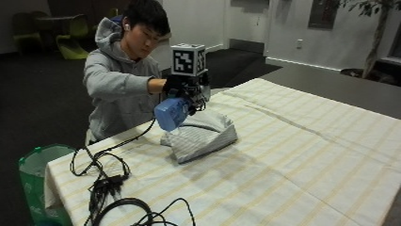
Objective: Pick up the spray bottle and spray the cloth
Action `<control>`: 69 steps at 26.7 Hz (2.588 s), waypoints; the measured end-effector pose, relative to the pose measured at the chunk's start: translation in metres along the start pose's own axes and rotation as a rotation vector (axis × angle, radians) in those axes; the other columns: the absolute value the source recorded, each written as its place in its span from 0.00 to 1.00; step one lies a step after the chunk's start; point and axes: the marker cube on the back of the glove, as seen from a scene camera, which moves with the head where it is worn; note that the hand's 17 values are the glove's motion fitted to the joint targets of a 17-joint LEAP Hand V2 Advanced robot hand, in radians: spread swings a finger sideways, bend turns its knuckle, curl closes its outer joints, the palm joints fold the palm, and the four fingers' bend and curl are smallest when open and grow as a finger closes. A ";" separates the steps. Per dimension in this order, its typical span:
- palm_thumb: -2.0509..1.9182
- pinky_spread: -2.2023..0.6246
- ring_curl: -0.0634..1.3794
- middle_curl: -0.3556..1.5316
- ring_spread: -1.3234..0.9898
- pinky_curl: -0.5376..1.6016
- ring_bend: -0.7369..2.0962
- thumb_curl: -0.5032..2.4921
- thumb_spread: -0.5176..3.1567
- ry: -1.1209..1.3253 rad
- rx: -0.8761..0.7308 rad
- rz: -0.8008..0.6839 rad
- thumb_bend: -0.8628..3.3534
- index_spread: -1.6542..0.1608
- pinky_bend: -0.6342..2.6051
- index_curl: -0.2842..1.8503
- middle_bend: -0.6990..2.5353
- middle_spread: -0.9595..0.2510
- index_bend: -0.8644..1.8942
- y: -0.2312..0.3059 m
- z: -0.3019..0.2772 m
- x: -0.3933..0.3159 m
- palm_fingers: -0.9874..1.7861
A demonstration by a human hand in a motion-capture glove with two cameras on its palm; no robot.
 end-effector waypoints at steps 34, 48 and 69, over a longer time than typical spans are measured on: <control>0.77 0.68 0.35 0.44 0.50 0.44 0.45 0.40 0.14 -0.915 0.396 -0.113 0.20 0.82 0.31 0.39 0.41 0.73 0.50 0.056 -0.005 -0.142 0.86; 0.77 0.68 0.35 0.44 0.50 0.45 0.44 0.40 0.14 -1.385 0.249 -0.434 0.20 0.82 0.32 0.39 0.40 0.73 0.49 0.022 0.112 -0.421 0.86; 0.77 0.68 0.35 0.44 0.50 0.45 0.44 0.41 0.15 -1.375 0.272 -0.304 0.19 0.82 0.31 0.39 0.40 0.73 0.49 -0.011 0.139 -0.445 0.85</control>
